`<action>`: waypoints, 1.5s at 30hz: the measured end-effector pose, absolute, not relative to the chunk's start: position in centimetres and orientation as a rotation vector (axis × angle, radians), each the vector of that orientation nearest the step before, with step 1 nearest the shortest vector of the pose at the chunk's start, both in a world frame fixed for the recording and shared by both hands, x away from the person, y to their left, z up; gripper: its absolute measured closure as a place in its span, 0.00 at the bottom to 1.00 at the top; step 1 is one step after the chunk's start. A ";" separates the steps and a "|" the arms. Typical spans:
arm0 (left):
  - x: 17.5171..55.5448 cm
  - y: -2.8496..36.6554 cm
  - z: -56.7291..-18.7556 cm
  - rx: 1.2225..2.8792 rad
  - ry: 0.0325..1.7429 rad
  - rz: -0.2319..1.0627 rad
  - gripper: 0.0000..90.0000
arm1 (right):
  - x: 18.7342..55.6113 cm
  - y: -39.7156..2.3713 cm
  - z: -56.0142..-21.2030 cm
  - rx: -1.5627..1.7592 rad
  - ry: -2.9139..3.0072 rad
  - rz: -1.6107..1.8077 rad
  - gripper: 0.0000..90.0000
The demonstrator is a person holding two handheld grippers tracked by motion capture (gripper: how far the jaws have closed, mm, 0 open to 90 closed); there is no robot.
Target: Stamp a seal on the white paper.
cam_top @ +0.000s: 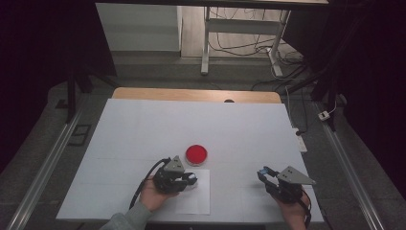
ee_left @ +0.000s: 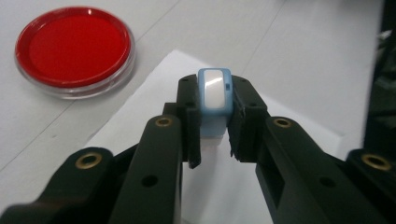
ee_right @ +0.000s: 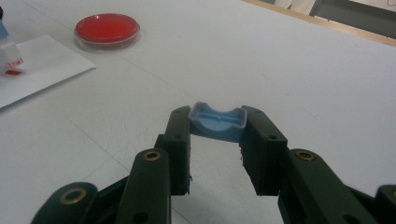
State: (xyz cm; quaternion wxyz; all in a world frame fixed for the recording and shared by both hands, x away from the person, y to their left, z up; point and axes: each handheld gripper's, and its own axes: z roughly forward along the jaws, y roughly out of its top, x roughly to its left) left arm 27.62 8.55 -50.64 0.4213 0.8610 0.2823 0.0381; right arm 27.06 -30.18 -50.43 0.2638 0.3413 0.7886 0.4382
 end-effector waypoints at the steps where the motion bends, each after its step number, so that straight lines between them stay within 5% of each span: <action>1: 27.6 8.6 -50.5 2.150 0.707 0.093 0.84 | 27.1 -30.2 -50.4 0.923 2.132 1.184 0.71; 45: 27.8 13.0 -47.0 1.930 0.782 0.114 0.84 | 27.1 -30.0 -50.6 0.916 2.136 1.170 0.71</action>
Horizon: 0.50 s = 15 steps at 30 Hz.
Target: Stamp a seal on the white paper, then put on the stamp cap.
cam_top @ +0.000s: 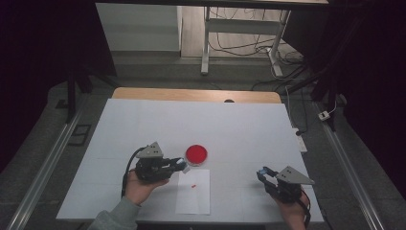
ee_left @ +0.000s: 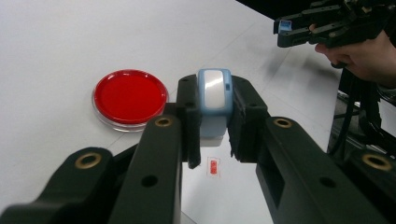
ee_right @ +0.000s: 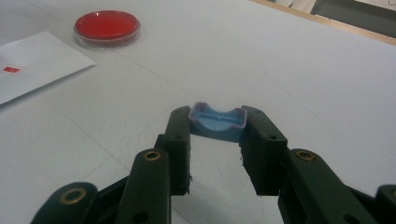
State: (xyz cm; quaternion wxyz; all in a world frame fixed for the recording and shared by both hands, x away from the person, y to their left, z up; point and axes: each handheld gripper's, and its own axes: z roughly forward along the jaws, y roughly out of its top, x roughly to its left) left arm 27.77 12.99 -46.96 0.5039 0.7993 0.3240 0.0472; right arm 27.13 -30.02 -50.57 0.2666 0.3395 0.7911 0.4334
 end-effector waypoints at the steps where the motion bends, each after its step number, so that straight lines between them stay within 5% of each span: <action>1: 27.8 13.0 -47.0 1.929 0.783 0.115 0.84 | 27.1 -30.0 -50.6 0.918 2.136 1.171 0.71; 15: 27.9 12.8 -47.1 1.929 0.793 0.118 0.84 | 27.0 -29.8 -50.5 0.911 2.139 1.186 0.71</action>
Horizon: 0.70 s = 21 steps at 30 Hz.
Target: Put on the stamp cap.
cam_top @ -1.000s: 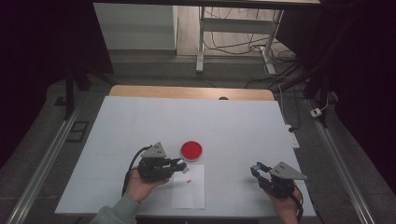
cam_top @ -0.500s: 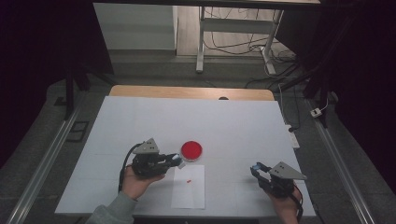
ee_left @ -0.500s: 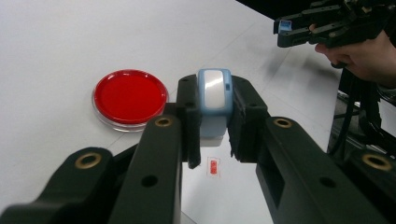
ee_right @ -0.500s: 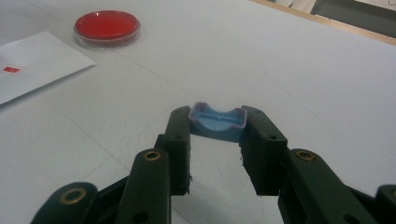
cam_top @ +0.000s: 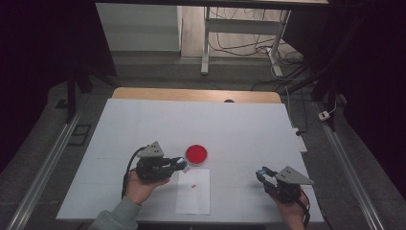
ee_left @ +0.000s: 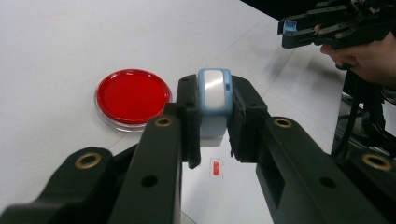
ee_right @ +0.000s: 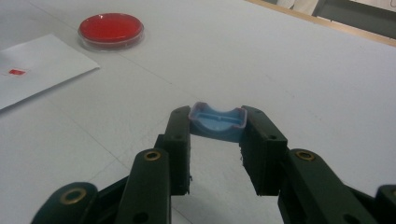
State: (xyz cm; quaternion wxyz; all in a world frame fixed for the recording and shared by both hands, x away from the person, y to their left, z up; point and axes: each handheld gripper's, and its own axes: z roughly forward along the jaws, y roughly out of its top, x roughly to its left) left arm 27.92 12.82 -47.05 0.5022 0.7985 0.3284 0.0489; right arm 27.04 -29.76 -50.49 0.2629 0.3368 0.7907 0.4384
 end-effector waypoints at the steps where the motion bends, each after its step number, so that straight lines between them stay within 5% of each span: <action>1: 27.9 12.8 -47.1 1.928 0.794 0.118 0.84 | 27.0 -29.7 -50.5 0.911 2.138 1.190 0.71; 21: 28.0 12.7 -47.1 1.930 0.798 0.121 0.84 | 27.1 -27.9 -50.6 0.869 2.164 1.204 0.71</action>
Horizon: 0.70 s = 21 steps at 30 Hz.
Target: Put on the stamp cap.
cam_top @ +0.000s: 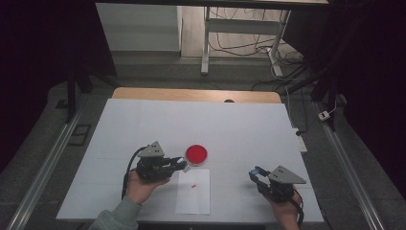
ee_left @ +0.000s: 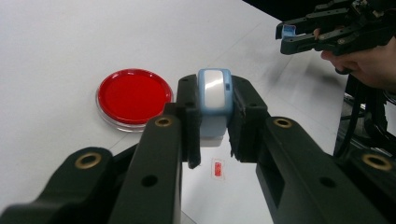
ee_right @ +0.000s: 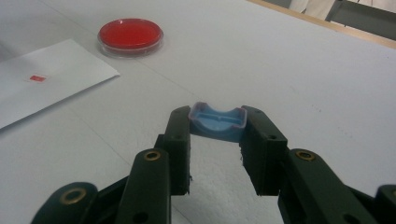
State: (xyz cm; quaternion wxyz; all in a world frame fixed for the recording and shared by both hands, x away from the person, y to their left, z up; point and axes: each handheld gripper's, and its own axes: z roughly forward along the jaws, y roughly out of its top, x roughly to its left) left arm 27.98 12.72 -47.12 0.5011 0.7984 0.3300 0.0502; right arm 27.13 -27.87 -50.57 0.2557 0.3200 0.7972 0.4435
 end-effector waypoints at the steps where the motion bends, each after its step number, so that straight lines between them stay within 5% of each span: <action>1: 28.0 12.7 -47.1 1.930 0.797 0.121 0.84 | 27.1 -27.8 -50.6 0.868 2.164 1.205 0.71; 21: 28.1 12.5 -47.1 1.910 0.802 0.121 0.84 | 27.2 -25.5 -50.6 0.829 2.175 1.230 0.71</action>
